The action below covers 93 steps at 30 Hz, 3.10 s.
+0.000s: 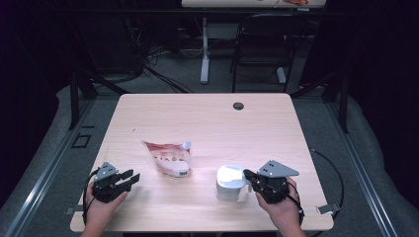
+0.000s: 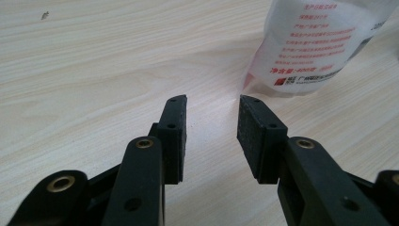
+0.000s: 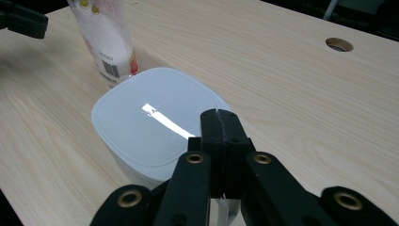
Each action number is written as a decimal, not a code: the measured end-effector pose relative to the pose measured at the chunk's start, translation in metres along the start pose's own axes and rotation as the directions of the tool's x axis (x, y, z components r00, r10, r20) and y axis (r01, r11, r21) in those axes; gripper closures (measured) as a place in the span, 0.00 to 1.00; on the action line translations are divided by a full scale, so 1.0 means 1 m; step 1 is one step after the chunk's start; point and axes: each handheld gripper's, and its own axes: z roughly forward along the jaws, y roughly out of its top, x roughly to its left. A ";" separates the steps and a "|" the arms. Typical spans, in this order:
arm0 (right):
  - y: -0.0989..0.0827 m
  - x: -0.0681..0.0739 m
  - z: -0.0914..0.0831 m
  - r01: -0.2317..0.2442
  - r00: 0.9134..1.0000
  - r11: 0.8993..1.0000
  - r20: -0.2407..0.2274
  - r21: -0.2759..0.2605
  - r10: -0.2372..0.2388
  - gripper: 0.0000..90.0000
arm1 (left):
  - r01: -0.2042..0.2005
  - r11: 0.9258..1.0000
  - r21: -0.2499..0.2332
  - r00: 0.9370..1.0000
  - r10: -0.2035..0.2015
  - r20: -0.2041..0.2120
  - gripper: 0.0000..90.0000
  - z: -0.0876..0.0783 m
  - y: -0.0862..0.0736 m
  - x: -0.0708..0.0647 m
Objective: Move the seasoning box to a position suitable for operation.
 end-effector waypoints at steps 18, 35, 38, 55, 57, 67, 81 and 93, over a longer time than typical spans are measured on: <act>-0.002 -0.002 0.002 -0.013 1.000 1.000 -0.018 -0.003 0.013 1.00 | 0.002 1.000 0.000 1.000 -0.002 -0.001 0.70 0.000 0.000 0.000; -0.005 -0.005 0.000 -0.046 0.999 0.999 -0.030 -0.019 0.046 1.00 | 0.002 1.000 -0.001 1.000 -0.002 0.001 0.70 0.000 0.000 0.000; -0.006 -0.006 0.000 -0.052 0.998 0.998 -0.032 -0.020 0.051 1.00 | 0.002 1.000 -0.001 1.000 -0.002 0.001 0.70 0.000 0.000 0.000; -0.009 -0.008 -0.002 -0.069 0.997 0.997 -0.032 -0.024 0.068 1.00 | 0.005 1.000 -0.005 1.000 -0.005 0.002 0.70 0.000 0.000 0.000; -0.010 -0.008 -0.002 -0.076 0.997 0.997 -0.032 -0.028 0.075 1.00 | 0.005 1.000 -0.005 1.000 -0.005 0.002 0.70 0.000 0.000 0.000; -0.012 -0.010 -0.002 -0.093 0.995 0.995 -0.037 -0.027 0.092 1.00 | 0.005 1.000 -0.004 1.000 -0.005 0.001 0.70 0.000 0.000 0.000; -0.017 -0.013 0.000 -0.105 0.994 0.994 -0.028 -0.003 0.105 1.00 | 0.004 1.000 -0.005 1.000 -0.004 0.001 0.70 0.000 0.000 0.000; -0.018 -0.012 0.001 -0.114 0.993 0.993 -0.028 0.000 0.114 1.00 | 0.004 1.000 -0.005 1.000 -0.004 0.001 0.70 0.000 0.000 0.000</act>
